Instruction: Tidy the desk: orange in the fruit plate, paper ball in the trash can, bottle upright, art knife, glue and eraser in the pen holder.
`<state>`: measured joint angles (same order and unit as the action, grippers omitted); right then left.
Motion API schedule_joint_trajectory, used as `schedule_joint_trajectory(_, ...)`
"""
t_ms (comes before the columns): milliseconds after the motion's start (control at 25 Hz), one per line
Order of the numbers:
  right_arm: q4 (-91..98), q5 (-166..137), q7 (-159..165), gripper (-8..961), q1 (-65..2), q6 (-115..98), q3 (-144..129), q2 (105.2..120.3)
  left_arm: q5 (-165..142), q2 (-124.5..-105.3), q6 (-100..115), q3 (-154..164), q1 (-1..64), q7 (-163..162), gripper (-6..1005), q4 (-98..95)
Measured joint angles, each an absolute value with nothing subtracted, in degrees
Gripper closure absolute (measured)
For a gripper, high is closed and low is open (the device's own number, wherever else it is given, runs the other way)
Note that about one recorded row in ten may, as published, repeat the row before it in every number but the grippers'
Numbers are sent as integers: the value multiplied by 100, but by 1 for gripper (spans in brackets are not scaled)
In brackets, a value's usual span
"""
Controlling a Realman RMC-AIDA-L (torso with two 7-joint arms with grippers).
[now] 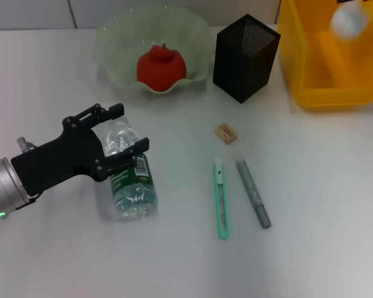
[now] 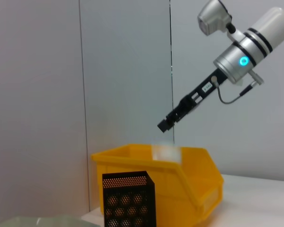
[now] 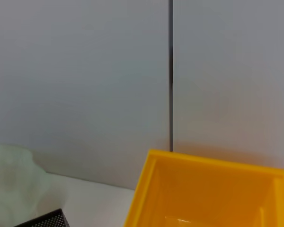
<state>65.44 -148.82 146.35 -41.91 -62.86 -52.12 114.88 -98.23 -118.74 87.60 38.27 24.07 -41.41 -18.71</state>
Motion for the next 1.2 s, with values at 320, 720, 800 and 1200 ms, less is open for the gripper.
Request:
schedule_joint_trajectory(320,7058,-14735,14573,142,-3946,-6350,-5159,11608,-9680,-11854,8832,3823,2369,-4314,194,-1929)
schedule_joint_trajectory(720,7952,-9930,10877,143,-1435,-6989,-6063,11928,-9617,-11877,9539,3636,2162,-5093,194,-2476)
schedule_joint_trajectory(800,7552,-9305,9838,143,-1119,-7301,-6184,11940,-9553,-11893,9539,3650,2078,-5484,194,-2758)
schedule_joint_trajectory(1200,5301,-8773,7271,142,-874,-8239,-6188,11948,-9011,-11905,7491,6454,763,-9328,194,-6593)
